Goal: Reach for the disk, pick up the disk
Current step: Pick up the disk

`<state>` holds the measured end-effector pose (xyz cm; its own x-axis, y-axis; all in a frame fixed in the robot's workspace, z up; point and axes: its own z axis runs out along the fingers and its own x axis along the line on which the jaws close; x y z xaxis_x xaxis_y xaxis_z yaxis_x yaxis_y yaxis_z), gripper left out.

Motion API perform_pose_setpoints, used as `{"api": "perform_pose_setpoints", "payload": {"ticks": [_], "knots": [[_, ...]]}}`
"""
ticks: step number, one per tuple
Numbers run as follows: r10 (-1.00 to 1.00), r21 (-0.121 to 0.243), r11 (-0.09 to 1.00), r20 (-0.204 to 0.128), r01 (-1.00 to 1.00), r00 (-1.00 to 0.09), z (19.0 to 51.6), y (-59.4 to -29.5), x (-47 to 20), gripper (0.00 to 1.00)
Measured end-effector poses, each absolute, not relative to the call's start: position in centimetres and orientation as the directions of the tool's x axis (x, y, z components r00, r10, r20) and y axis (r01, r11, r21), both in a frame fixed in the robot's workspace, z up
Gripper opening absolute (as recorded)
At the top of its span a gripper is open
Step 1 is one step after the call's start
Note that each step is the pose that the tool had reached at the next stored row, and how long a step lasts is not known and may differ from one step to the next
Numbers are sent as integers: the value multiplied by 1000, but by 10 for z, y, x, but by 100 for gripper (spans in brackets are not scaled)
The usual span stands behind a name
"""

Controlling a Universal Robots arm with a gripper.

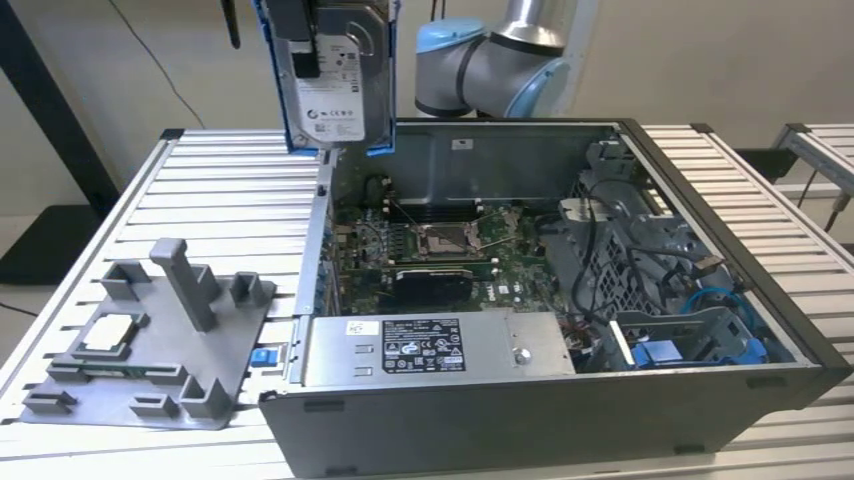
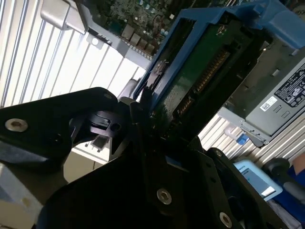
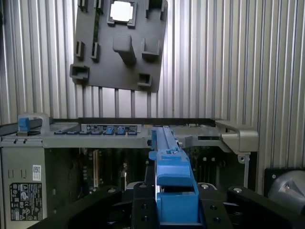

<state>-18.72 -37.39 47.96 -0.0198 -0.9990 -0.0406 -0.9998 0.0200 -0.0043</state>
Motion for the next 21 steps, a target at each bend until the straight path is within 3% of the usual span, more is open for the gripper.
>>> {"api": "perform_pose_setpoints", "payload": {"ticks": [21], "knots": [[-999, -4, 20, -41, -1000, -20, 479, -374, -97, 0]]}}
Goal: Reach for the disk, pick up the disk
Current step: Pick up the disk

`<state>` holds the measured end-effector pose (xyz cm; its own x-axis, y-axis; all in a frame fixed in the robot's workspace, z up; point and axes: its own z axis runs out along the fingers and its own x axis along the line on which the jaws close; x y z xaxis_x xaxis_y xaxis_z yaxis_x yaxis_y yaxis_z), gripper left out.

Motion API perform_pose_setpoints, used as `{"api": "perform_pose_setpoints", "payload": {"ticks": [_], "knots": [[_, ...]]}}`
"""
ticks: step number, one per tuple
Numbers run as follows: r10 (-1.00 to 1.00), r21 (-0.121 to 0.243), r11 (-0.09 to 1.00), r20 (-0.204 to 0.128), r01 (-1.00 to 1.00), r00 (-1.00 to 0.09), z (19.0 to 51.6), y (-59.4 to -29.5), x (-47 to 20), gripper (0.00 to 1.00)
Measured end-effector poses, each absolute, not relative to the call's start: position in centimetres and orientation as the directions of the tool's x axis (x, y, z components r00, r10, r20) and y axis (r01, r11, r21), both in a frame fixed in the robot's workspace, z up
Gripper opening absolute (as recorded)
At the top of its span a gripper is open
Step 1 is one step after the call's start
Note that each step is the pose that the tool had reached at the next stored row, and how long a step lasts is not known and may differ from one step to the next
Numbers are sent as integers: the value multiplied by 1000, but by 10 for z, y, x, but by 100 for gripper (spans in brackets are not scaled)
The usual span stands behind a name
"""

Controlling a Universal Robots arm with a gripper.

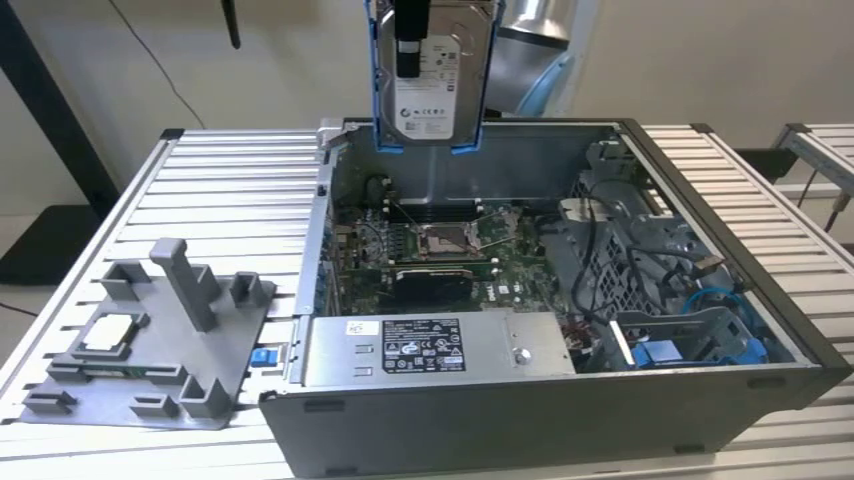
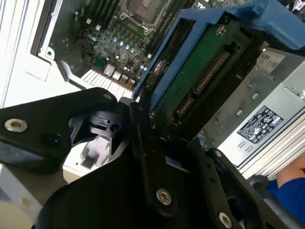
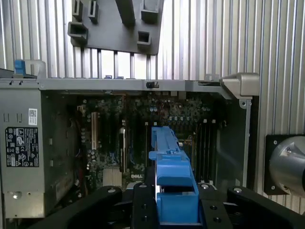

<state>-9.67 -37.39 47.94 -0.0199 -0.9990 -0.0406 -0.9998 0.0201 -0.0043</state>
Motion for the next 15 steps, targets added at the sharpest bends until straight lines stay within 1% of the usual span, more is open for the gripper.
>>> {"api": "perform_pose_setpoints", "payload": {"ticks": [10, 15], "knots": [[-999, -4, 20, -41, -1000, -20, 479, -374, -52, 0], [-999, -4, 20, -41, -1000, -20, 479, -374, -17, 0]]}}
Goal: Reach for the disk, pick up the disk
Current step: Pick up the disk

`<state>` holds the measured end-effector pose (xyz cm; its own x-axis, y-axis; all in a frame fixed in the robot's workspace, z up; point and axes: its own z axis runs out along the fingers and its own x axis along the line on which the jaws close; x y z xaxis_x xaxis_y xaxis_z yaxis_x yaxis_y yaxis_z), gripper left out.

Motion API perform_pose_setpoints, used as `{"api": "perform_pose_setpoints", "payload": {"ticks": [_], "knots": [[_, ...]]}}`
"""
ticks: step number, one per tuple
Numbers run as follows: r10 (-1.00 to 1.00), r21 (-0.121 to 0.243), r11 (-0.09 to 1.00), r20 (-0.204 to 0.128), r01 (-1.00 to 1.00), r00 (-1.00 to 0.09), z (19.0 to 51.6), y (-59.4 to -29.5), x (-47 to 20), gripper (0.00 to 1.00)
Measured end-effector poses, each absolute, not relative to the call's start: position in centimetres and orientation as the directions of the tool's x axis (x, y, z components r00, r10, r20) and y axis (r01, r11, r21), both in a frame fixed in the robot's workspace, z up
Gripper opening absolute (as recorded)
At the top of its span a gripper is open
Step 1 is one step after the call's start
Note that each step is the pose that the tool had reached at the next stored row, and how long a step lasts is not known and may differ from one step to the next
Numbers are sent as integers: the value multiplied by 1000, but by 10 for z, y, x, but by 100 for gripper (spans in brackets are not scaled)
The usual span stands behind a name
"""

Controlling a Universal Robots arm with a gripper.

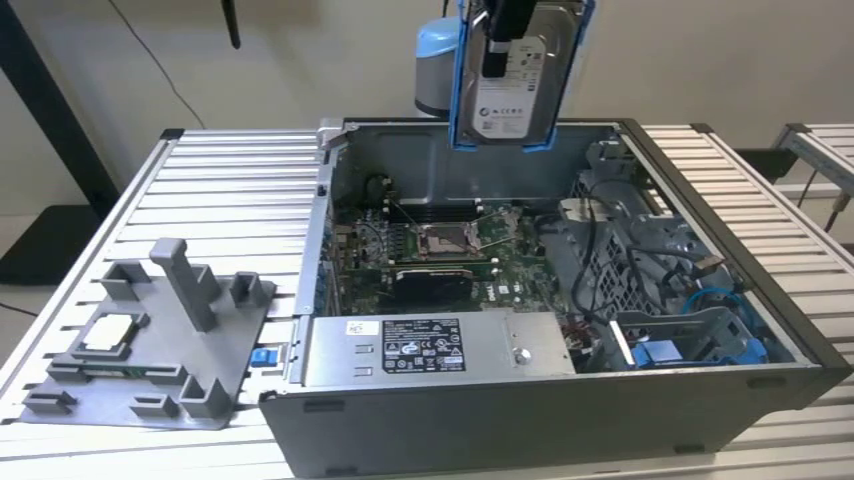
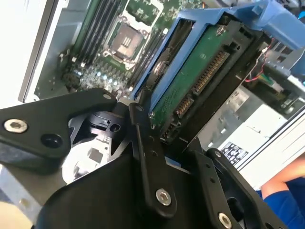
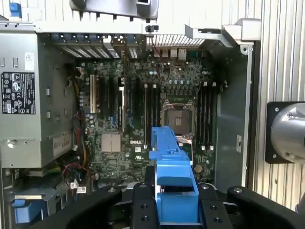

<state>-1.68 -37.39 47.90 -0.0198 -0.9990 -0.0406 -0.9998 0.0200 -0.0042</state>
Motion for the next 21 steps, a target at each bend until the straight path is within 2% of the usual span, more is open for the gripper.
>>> {"api": "perform_pose_setpoints", "payload": {"ticks": [13, 21], "knots": [[-999, -4, 20, -41, -1000, -20, 479, -374, 0, 0], [-999, -4, 20, -41, -1000, -20, 479, -394, 0, 0]]}}
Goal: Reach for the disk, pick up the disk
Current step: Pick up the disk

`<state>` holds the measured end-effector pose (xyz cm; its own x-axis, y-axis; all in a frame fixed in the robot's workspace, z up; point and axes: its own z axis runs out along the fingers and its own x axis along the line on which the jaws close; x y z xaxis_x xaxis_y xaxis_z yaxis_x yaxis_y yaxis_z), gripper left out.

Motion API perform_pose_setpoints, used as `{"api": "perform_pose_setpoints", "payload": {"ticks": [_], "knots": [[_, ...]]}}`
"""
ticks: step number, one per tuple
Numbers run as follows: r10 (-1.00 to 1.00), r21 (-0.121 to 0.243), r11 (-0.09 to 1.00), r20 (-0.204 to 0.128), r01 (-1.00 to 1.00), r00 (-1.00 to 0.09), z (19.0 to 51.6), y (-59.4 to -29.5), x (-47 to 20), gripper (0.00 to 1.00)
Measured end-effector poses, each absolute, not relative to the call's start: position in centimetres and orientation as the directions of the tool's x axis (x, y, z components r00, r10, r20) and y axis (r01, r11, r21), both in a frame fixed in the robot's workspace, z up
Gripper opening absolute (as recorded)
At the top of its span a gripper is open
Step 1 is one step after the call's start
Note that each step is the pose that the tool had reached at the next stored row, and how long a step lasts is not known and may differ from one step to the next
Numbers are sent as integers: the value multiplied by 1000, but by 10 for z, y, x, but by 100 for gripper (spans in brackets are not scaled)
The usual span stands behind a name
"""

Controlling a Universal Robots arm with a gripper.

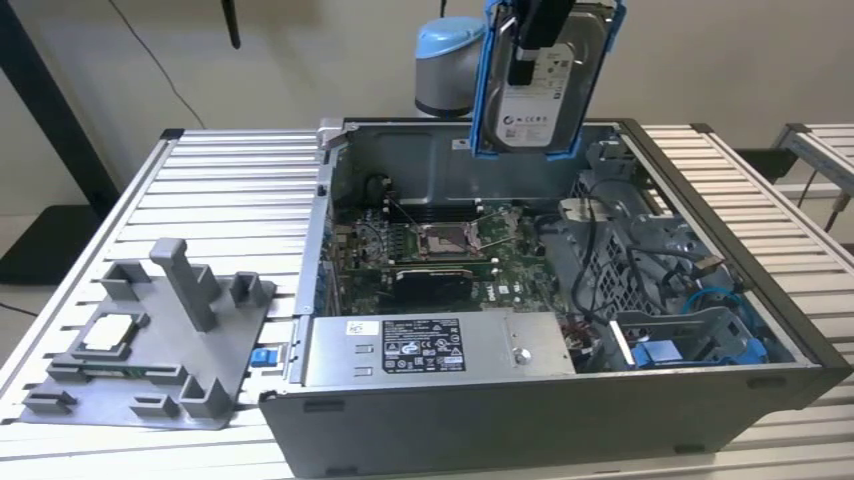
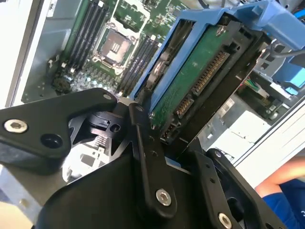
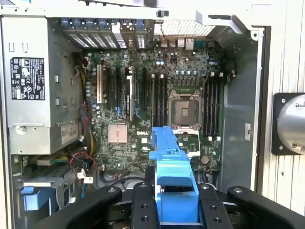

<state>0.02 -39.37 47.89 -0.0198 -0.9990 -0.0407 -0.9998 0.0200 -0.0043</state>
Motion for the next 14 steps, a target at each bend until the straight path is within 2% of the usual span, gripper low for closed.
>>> {"api": "perform_pose_setpoints", "payload": {"ticks": [14], "knots": [[-999, -4, 21, -41, -1000, -21, 479, -435, 0, 0]]}}
